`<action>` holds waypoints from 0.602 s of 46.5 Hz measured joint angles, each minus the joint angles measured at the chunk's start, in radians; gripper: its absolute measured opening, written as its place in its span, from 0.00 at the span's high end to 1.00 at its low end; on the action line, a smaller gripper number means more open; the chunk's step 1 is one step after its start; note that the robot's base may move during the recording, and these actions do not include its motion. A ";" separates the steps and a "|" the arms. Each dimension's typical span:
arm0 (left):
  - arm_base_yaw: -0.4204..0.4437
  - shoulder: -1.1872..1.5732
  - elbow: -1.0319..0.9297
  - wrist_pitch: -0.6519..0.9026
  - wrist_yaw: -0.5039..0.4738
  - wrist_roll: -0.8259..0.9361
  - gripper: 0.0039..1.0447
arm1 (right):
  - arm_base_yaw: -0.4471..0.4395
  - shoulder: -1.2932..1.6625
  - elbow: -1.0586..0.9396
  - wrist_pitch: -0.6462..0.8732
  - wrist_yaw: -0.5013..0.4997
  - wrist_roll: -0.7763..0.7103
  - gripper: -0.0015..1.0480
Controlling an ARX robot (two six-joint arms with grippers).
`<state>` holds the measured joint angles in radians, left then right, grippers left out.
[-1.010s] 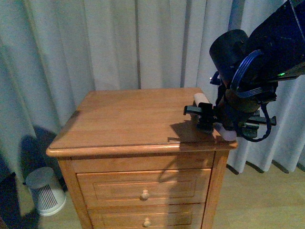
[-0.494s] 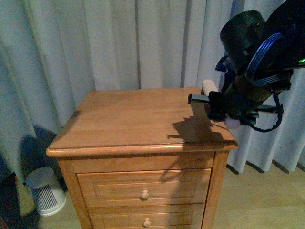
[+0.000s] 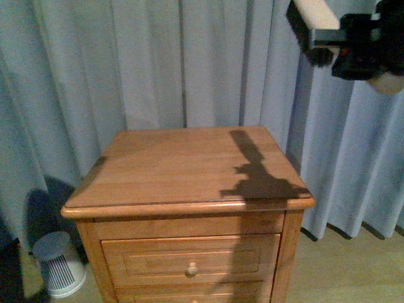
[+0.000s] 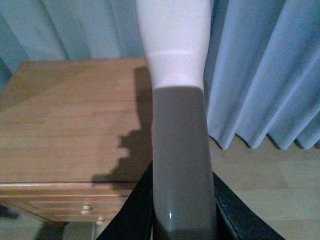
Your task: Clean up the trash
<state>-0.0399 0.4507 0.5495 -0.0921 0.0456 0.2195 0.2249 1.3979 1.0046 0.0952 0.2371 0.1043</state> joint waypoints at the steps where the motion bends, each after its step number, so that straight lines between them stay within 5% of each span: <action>1: 0.000 0.000 0.000 0.000 0.000 0.000 0.73 | -0.001 -0.029 -0.019 0.002 0.002 -0.005 0.81; 28: 0.000 0.000 0.000 0.000 0.000 0.000 0.73 | 0.009 -0.710 -0.364 -0.115 0.153 -0.095 0.81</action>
<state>-0.0399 0.4507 0.5499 -0.0921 0.0456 0.2192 0.2337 0.6884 0.6411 -0.0196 0.3904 0.0093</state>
